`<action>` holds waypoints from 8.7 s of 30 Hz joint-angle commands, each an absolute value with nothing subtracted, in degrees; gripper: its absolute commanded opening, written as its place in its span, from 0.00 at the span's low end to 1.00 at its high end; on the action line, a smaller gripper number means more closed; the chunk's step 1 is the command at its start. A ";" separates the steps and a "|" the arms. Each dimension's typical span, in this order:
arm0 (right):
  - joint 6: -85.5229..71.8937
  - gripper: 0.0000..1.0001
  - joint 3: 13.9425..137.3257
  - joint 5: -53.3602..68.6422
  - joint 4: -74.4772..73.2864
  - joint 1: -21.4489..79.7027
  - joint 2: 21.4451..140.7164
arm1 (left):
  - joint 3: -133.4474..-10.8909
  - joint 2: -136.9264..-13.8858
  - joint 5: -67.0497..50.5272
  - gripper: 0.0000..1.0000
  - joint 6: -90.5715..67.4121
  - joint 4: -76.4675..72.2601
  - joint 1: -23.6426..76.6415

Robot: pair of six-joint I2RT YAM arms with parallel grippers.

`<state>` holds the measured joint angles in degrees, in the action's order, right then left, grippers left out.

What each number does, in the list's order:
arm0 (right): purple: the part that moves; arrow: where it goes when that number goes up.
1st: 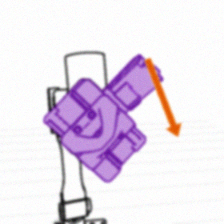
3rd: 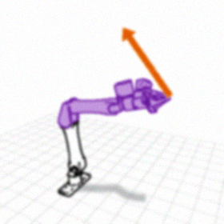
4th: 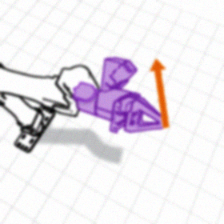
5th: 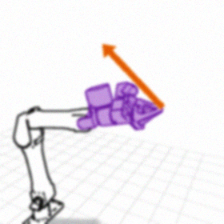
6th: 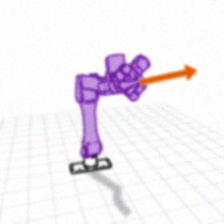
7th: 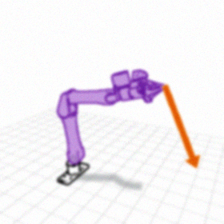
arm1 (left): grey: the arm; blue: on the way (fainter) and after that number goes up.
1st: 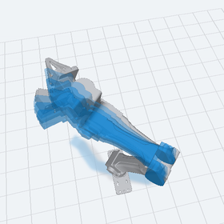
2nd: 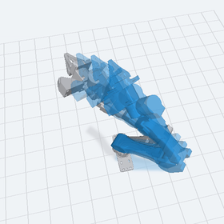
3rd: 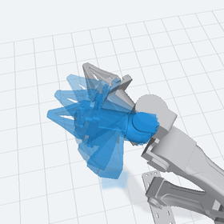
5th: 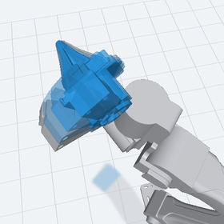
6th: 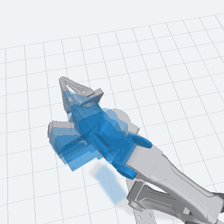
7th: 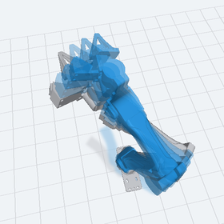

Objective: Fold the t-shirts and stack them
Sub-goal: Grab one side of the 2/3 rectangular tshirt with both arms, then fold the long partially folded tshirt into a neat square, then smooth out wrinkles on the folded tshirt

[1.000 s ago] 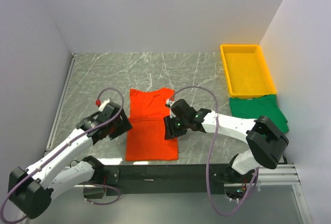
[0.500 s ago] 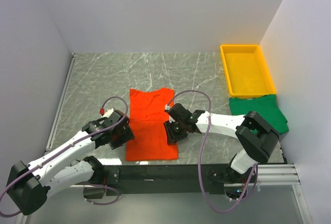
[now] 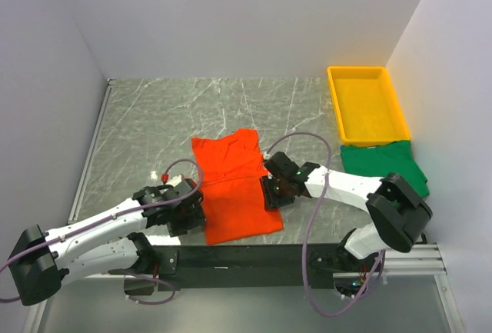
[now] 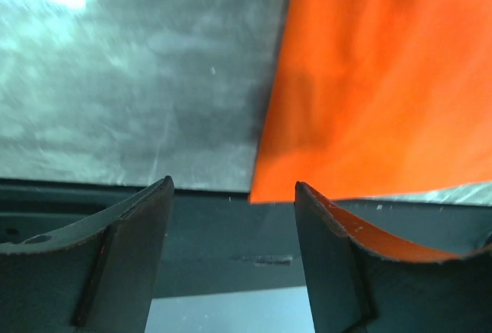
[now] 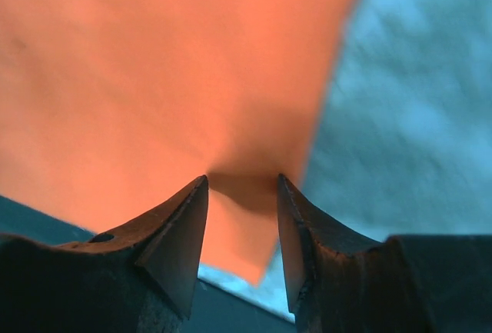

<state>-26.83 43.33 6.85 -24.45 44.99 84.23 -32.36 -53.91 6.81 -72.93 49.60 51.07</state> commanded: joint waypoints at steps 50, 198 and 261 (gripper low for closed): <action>-42.10 0.47 36.65 3.43 -31.99 53.61 76.28 | -37.44 -65.65 8.00 0.62 -84.73 52.82 64.42; -16.00 0.40 87.11 12.72 -14.53 28.39 107.32 | -58.57 -81.33 8.64 0.73 -47.46 14.02 16.52; -59.06 0.18 57.84 52.65 42.79 28.39 125.23 | -24.00 -82.52 -10.11 0.16 -59.59 -20.75 18.46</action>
<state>-58.00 60.23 51.94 37.71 29.63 122.08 -24.86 -81.62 -12.05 -57.91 -15.75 19.11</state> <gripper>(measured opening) 0.201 0.169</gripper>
